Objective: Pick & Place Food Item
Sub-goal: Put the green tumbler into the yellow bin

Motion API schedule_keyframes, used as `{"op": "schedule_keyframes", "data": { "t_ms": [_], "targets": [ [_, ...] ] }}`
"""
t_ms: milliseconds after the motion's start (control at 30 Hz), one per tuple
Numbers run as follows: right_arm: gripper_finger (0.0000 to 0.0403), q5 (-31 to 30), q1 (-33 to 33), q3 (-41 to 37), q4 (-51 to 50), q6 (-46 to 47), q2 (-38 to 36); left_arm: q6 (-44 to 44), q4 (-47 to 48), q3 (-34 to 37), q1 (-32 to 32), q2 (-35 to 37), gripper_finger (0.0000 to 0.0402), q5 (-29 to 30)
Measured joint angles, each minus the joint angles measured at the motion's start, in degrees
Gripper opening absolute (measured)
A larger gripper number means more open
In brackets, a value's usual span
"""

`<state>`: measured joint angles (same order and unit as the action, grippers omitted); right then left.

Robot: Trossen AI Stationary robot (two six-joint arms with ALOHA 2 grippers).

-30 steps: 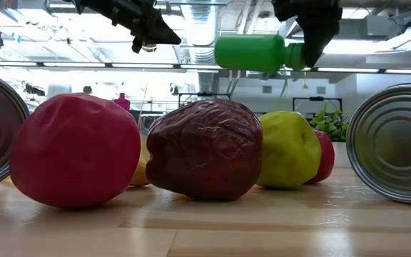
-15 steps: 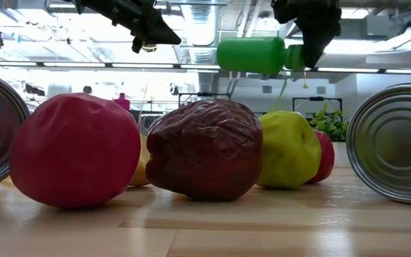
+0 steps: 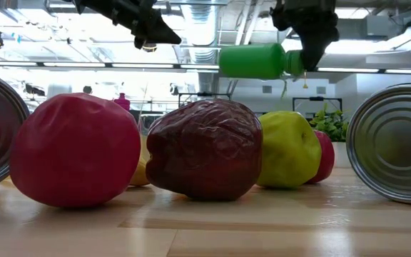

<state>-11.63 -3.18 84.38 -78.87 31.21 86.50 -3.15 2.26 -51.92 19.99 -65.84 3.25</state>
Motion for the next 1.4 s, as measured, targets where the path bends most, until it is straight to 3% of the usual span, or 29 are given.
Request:
{"op": "schedule_keyframes", "data": {
  "t_ms": [133, 300, 500, 833, 1033, 1400],
  "targets": [
    [0.0054, 1.59, 0.00, 0.00, 0.00, -1.57, 0.00, -3.55, -1.22, 0.00, -0.04, 0.00, 0.0006, 0.01],
    [0.0054, 3.42, 0.00, 0.00, 0.02, -1.84, 0.00, -6.83, -4.40, -0.02, -0.04, 0.00, 0.0039, 0.05],
    [0.0054, 4.32, 0.02, 0.00, 0.02, -2.33, 0.00, -10.35, -6.97, -0.02, -0.72, 0.00, 0.0104, -0.16],
    [0.0054, 4.32, 0.02, 0.00, 0.06, -2.76, 0.00, -27.70, -10.19, -0.02, -3.53, -0.02, 0.0235, -0.21],
    [0.0054, 4.32, 0.04, 0.00, 0.07, -2.76, 0.00, -33.12, -12.73, -0.02, -4.71, -0.02, 0.0311, -0.24],
    [0.0051, 6.34, 0.04, 0.00, 0.04, -2.76, 0.00, -38.61, -15.95, -0.02, -4.72, -0.02, 0.0397, -0.27]
  ]
}}
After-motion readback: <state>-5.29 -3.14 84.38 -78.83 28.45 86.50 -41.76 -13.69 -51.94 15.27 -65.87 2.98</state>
